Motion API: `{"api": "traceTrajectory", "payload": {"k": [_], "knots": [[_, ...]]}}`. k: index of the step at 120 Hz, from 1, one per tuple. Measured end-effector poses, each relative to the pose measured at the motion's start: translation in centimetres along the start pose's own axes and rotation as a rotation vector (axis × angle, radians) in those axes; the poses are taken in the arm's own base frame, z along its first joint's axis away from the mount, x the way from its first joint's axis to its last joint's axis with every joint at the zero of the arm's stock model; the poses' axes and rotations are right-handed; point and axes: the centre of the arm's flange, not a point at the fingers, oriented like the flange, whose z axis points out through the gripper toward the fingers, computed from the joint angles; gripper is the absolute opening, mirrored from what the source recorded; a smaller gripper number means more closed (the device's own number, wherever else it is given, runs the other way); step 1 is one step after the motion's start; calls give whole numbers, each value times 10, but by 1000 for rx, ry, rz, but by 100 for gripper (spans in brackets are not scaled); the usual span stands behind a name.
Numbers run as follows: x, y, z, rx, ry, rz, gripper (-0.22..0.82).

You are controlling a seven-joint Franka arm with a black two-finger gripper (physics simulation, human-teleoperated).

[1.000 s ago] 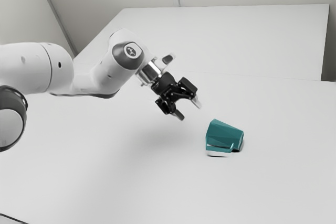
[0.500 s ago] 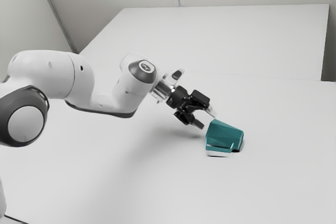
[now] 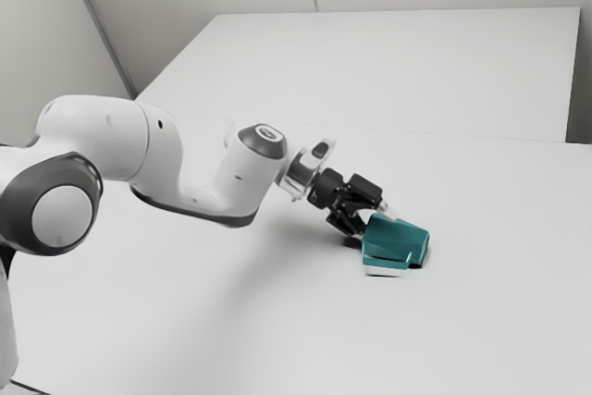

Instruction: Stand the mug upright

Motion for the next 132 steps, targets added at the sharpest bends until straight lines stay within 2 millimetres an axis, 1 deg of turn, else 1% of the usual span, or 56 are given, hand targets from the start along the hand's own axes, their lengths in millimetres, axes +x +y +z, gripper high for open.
{"api": "traceTrajectory", "payload": {"k": [9, 23, 35, 48, 60, 73, 105, 125, 132], "knots": [[-1, -3, 1, -12, -2, 4, 42], [-2, -9, 5, -29, -6, 8, 31], [-2, -10, 6, -39, -7, 18, 25], [-3, -7, 9, -55, -9, 33, 17], [-3, -11, 12, -69, -9, 33, 10], [-4, -10, 16, -81, -8, 43, 2], [-1, -1, 14, -107, -1, 85, -11], [-1, 2, 12, -104, 2, 106, -15], [0, 7, 9, -99, 4, 120, -15]]}}
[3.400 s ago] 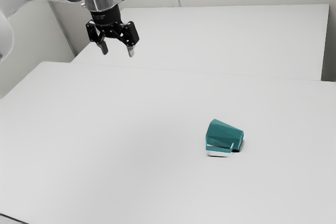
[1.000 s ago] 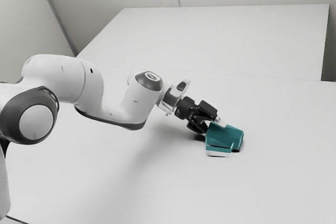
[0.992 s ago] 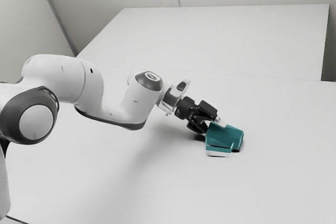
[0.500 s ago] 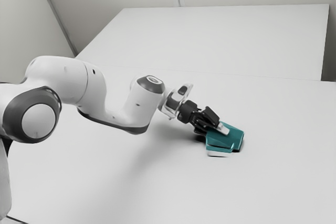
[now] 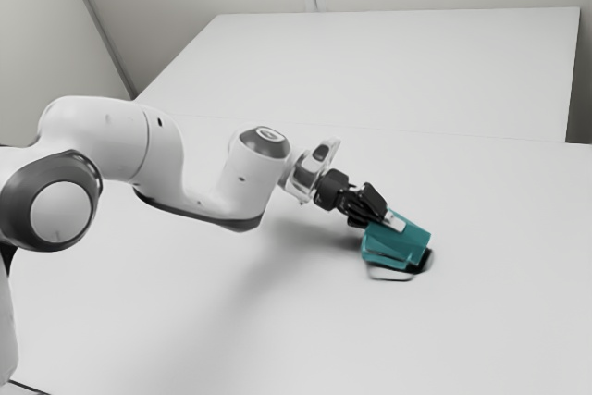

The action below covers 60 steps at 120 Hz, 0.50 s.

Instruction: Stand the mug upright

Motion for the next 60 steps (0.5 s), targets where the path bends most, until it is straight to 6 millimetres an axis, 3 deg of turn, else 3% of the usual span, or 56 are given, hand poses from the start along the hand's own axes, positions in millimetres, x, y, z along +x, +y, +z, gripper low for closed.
{"api": "traceTrajectory", "payload": {"k": [27, 49, 60], "knots": [[8, 45, -34, 124, -20, 130, -17], [7, 78, -83, 475, -136, 272, -17], [4, 82, -98, 666, -211, 310, -17]]}}
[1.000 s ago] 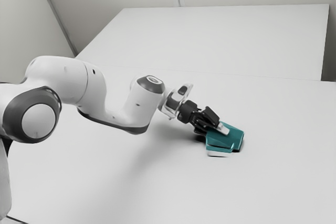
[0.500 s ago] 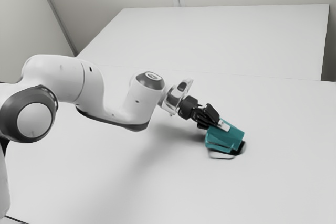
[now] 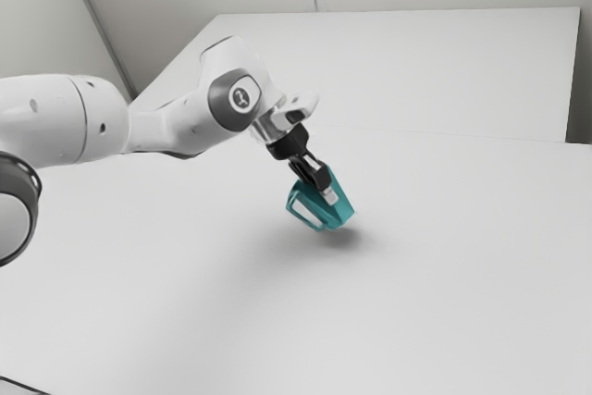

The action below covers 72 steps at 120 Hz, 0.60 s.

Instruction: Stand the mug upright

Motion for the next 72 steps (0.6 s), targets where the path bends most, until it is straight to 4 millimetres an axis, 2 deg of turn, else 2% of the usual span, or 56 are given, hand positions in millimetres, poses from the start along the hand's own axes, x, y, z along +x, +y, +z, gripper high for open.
{"api": "traceTrajectory", "payload": {"k": [8, 31, 72], "knots": [[-7, -4, -9, 106, -48, 6, -17], [-34, -13, -12, 295, -127, -44, -17], [-71, -25, -17, 446, -121, -176, -17]]}}
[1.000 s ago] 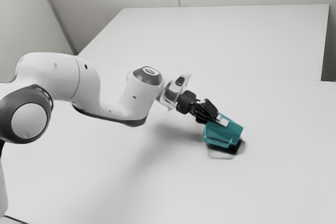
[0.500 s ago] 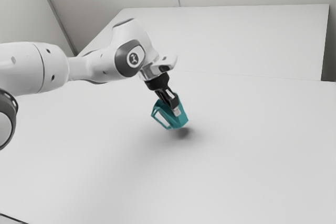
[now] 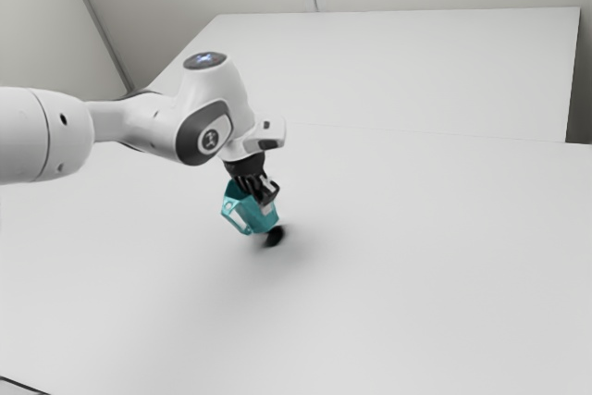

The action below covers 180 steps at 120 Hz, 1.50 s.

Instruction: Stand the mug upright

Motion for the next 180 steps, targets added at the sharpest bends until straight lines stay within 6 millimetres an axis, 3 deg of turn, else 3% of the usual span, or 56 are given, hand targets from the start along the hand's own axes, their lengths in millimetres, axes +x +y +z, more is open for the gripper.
{"api": "traceTrajectory", "payload": {"k": [61, 92, 97, 120, 132, 144, 163, 180], "knots": [[-17, -12, 31, 39, -50, -169, -17], [-20, -16, 36, 40, -52, -234, -16], [-20, -15, 36, 38, -52, -239, -12], [-19, -11, 33, 36, -46, -256, 27], [-19, -10, 21, 44, -28, -263, 40], [-21, -6, -9, 65, 3, -263, 47], [-15, 2, -49, 72, 32, -267, 54], [7, 7, -91, 30, 69, -288, 57]]}}
